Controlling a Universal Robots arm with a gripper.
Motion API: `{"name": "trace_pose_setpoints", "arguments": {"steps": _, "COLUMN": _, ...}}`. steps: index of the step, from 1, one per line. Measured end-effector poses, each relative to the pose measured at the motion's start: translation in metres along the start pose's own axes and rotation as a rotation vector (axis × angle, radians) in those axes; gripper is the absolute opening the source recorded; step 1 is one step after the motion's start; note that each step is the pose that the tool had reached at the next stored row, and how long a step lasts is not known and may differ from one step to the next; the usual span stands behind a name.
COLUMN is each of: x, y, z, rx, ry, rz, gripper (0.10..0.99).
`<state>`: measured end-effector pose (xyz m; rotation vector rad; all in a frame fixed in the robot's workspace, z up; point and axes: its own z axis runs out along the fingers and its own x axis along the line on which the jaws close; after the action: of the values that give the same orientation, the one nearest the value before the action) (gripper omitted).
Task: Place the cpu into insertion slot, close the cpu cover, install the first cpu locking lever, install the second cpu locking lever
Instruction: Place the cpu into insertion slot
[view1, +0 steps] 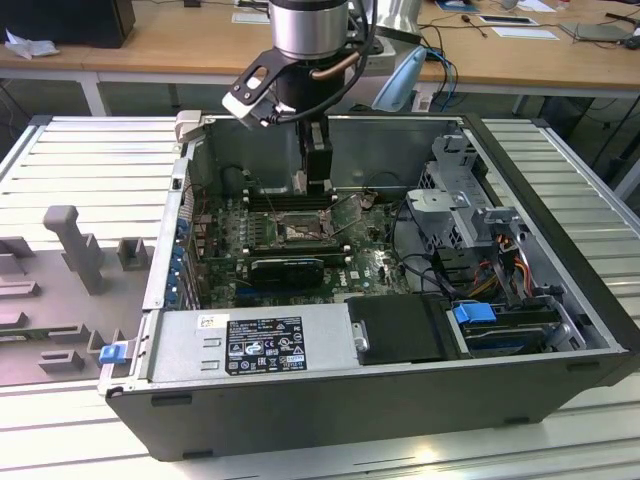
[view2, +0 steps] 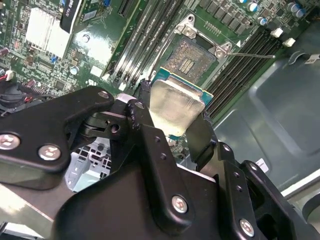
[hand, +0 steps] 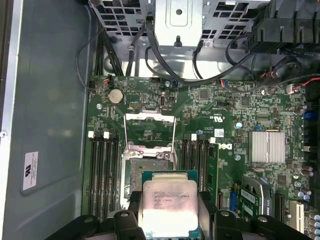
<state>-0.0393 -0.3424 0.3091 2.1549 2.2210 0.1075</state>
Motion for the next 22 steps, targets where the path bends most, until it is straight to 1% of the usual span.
{"name": "trace_pose_setpoints", "arguments": {"steps": 2, "x": 0.0, "y": -0.0003, "z": 0.0027, "rx": 0.0, "ry": -0.0004, "rz": 0.0, "gripper": 0.529}}
{"name": "trace_pose_setpoints", "arguments": {"steps": 7, "x": -0.0002, "y": -0.0013, "z": 0.012, "rx": 0.0, "ry": -0.0005, "rz": 0.0, "gripper": 0.529}}
{"name": "trace_pose_setpoints", "arguments": {"steps": 12, "x": -0.0003, "y": -0.0023, "z": 0.0247, "rx": 0.0, "ry": -0.0004, "rz": 0.0, "gripper": 0.529}}
{"name": "trace_pose_setpoints", "arguments": {"steps": 14, "x": -0.0004, "y": -0.0026, "z": 0.028, "rx": 0.0, "ry": -0.0004, "rz": 0.0, "gripper": 0.529}}
{"name": "trace_pose_setpoints", "arguments": {"steps": 15, "x": -0.0004, "y": -0.0028, "z": 0.0311, "rx": 0.0, "ry": -0.0004, "rz": 0.0, "gripper": 0.529}}
{"name": "trace_pose_setpoints", "arguments": {"steps": 17, "x": -0.0003, "y": -0.0034, "z": 0.0341, "rx": 0.0, "ry": -0.0005, "rz": 0.0, "gripper": 0.529}}
{"name": "trace_pose_setpoints", "arguments": {"steps": 18, "x": -0.0003, "y": -0.0039, "z": 0.0382, "rx": 0.0, "ry": -0.0004, "rz": 0.0, "gripper": 0.529}}
{"name": "trace_pose_setpoints", "arguments": {"steps": 20, "x": -0.0001, "y": -0.0044, "z": 0.0418, "rx": 0.0, "ry": -0.0003, "rz": 0.0, "gripper": 0.529}}
{"name": "trace_pose_setpoints", "arguments": {"steps": 22, "x": 0.0012, "y": -0.0052, "z": 0.049, "rx": 0.0, "ry": -0.0004, "rz": 0.0, "gripper": 0.529}}
